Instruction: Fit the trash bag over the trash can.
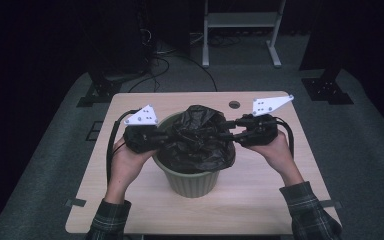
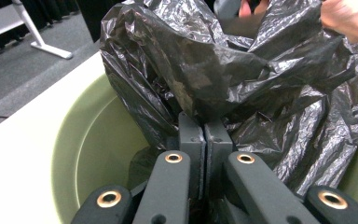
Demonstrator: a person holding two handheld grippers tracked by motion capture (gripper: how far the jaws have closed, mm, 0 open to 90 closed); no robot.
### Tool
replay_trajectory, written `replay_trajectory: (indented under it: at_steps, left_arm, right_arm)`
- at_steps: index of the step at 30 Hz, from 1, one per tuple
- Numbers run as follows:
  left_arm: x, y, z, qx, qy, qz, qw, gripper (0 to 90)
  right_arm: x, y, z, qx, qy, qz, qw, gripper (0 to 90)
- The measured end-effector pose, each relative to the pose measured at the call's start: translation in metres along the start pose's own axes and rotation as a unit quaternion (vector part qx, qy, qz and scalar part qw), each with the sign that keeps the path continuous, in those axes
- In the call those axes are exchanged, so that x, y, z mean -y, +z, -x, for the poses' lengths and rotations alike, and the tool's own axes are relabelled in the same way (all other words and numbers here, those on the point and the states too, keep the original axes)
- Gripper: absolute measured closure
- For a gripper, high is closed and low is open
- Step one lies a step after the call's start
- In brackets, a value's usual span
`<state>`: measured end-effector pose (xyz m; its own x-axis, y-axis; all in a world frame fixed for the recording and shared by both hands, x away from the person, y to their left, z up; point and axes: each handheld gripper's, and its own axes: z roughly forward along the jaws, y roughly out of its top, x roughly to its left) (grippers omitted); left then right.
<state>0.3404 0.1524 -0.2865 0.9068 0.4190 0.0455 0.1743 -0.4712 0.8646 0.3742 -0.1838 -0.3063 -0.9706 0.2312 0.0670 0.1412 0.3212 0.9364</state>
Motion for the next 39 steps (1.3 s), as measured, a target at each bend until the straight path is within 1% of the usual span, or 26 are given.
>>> replay_trajectory:
  at_steps: [1, 2, 3, 4, 8, 9, 11, 13, 14, 17, 18, 20, 21, 24, 26, 28, 30, 31, 32, 33, 34, 36, 39]
  left_arm:
    - [0.000, 0.000, 0.000, 0.000, 0.001, 0.000, 1.0000, 88.7]
    - [0.000, -0.001, 0.000, -0.001, 0.001, 0.000, 1.0000, 88.7]
    - [0.001, -0.001, 0.000, -0.001, 0.000, 0.001, 1.0000, 88.7]
    - [0.001, -0.002, 0.000, -0.004, 0.001, 0.002, 1.0000, 88.7]
    - [0.005, -0.010, -0.002, -0.012, -0.003, 0.009, 0.9999, 88.7]
    - [0.006, -0.012, -0.002, -0.011, -0.002, 0.012, 0.9999, 88.7]
    - [0.010, -0.014, -0.001, -0.006, -0.002, 0.020, 0.9998, 88.7]
    - [0.013, -0.014, 0.001, -0.004, 0.002, 0.016, 0.9999, 88.7]
    - [0.014, -0.013, 0.002, -0.004, 0.003, 0.016, 0.9999, 88.6]
    - [0.017, -0.012, 0.005, -0.001, 0.006, 0.015, 0.9999, 88.6]
    - [0.017, -0.011, 0.006, 0.000, 0.006, 0.015, 0.9999, 88.6]
    - [0.018, -0.010, 0.007, 0.001, 0.006, 0.016, 0.9999, 88.6]
    - [0.018, -0.010, 0.007, 0.002, 0.006, 0.016, 0.9999, 88.6]
    - [0.017, -0.009, 0.007, 0.004, 0.006, 0.016, 0.9998, 88.6]
    - [0.016, -0.009, 0.007, 0.005, 0.007, 0.016, 0.9998, 88.6]
    - [0.016, -0.009, 0.008, 0.006, 0.006, 0.018, 0.9998, 88.6]
    - [0.016, -0.009, 0.008, 0.008, 0.007, 0.019, 0.9998, 88.6]
    - [0.016, -0.009, 0.009, 0.010, 0.007, 0.021, 0.9997, 88.6]
    - [0.016, -0.009, 0.009, 0.012, 0.009, 0.022, 0.9996, 88.6]
    - [0.016, -0.009, 0.009, 0.013, 0.009, 0.024, 0.9996, 88.7]
    - [0.015, -0.010, 0.010, 0.015, 0.011, 0.024, 0.9995, 88.6]
    - [0.015, -0.010, 0.010, 0.017, 0.009, 0.029, 0.9994, 88.6]
    - [0.016, -0.013, 0.009, 0.012, 0.008, 0.030, 0.9995, 88.7]
  right_arm:
    - [-0.001, 0.003, -0.001, 0.001, -0.004, -0.001, 1.0000, 78.8]
    - [-0.001, 0.005, -0.001, -0.006, -0.001, 0.000, 1.0000, 86.8]
    - [-0.001, 0.006, -0.001, -0.010, -0.001, -0.002, 0.9999, 90.0]
    - [-0.001, 0.006, -0.002, -0.006, -0.001, 0.000, 1.0000, 90.0]
    - [0.002, 0.003, -0.004, -0.015, 0.006, -0.004, 0.9999, 90.0]
    - [0.003, 0.002, -0.004, -0.018, 0.005, -0.007, 0.9998, 90.0]
    - [0.005, -0.002, -0.006, -0.010, -0.001, -0.003, 0.9999, 89.9]
    - [0.005, -0.007, -0.004, 0.000, 0.003, 0.011, 0.9999, 77.8]
    - [0.005, -0.011, -0.003, 0.011, 0.005, 0.020, 0.9997, 75.8]
    - [0.002, -0.016, -0.001, 0.028, 0.007, 0.034, 0.9990, 73.5]
    - [0.001, -0.015, 0.000, 0.026, 0.007, 0.036, 0.9990, 73.5]
    - [-0.002, -0.012, 0.001, 0.036, 0.005, 0.033, 0.9988, 73.0]
    - [-0.003, -0.010, 0.001, 0.031, 0.005, 0.033, 0.9990, 73.0]
    - [-0.005, 0.000, 0.000, 0.031, 0.004, 0.029, 0.9991, 71.5]
    - [-0.005, 0.005, -0.001, 0.038, 0.003, 0.025, 0.9990, 70.2]
    - [-0.006, 0.009, 0.000, 0.039, 0.005, 0.024, 0.9989, 69.3]
    - [-0.007, 0.013, 0.000, 0.043, 0.008, 0.024, 0.9988, 70.8]
    - [-0.008, 0.016, 0.001, 0.046, 0.008, 0.022, 0.9986, 74.5]
    - [-0.008, 0.018, 0.001, 0.047, 0.009, 0.021, 0.9986, 74.9]
    - [-0.009, 0.021, 0.002, 0.049, 0.011, 0.017, 0.9986, 78.5]
    - [-0.010, 0.023, 0.002, 0.051, 0.011, 0.014, 0.9985, 84.0]
    - [-0.011, 0.025, 0.003, 0.053, 0.012, 0.017, 0.9984, 90.0]
    - [-0.011, 0.024, 0.002, 0.055, 0.014, 0.017, 0.9982, 90.0]
